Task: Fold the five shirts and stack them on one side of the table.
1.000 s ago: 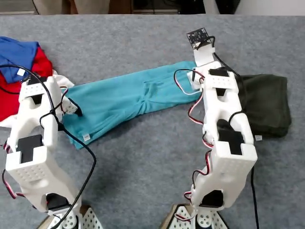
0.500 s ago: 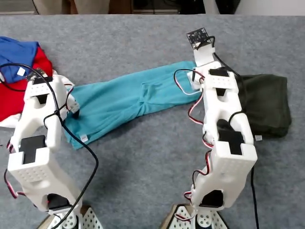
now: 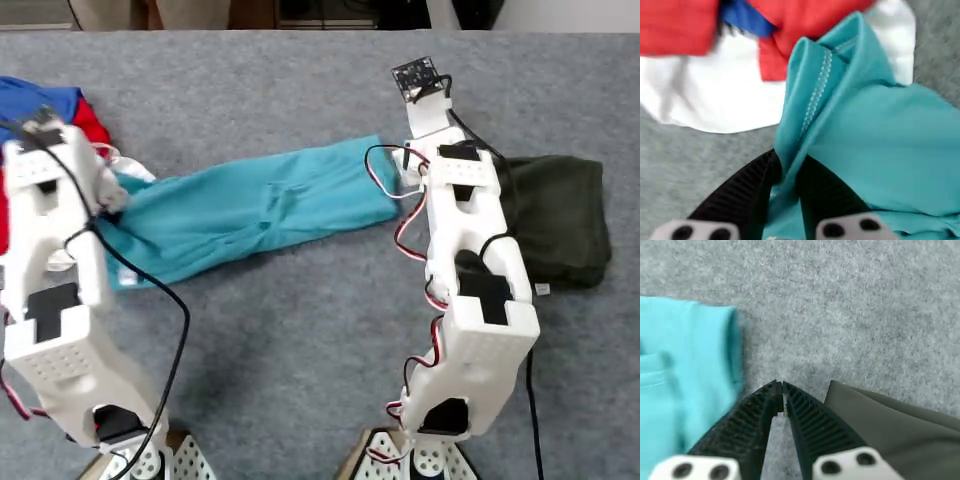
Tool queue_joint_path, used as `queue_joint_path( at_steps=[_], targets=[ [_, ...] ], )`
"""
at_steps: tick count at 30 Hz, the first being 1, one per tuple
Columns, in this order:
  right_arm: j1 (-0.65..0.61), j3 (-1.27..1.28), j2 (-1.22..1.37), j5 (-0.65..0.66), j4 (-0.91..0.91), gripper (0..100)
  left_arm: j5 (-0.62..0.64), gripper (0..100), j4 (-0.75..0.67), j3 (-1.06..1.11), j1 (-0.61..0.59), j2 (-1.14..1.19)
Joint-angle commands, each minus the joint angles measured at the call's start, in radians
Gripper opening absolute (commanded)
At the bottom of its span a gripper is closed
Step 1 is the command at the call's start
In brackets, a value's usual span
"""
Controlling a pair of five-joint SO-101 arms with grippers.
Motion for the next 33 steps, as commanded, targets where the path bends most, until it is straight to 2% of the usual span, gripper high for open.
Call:
queue_joint_path(
  at_steps=[1, 7, 11, 16, 20, 24, 30, 33],
  targets=[
    [0.021, -0.007, -0.045, -0.009, -0.023, 0.5, -0.055, 2, 0.103, -0.199, -0.06, -0.012],
    [0.021, -0.007, -0.044, -0.009, -0.023, 0.5, -0.126, 2, 0.227, -0.368, -0.063, -0.012],
    [0.021, -0.007, -0.042, -0.009, -0.023, 0.5, -0.123, 2, 0.265, -0.417, 0.043, -0.012],
    [0.021, -0.007, -0.042, -0.011, -0.023, 0.5, -0.123, 2, 0.258, -0.457, 0.261, -0.01],
    [0.021, -0.007, -0.042, -0.011, -0.023, 0.5, -0.117, 2, 0.178, -0.463, 0.445, -0.008],
    [0.021, -0.007, -0.042, -0.011, -0.023, 0.5, -0.063, 2, 0.068, -0.463, 0.572, -0.008],
    [0.022, -0.007, -0.042, -0.011, -0.023, 0.5, -0.015, 2, -0.038, -0.474, 0.681, 0.076],
    [0.031, -0.008, -0.042, -0.012, -0.023, 0.5, -0.011, 2, -0.029, -0.503, 0.72, 0.151]
  ],
)
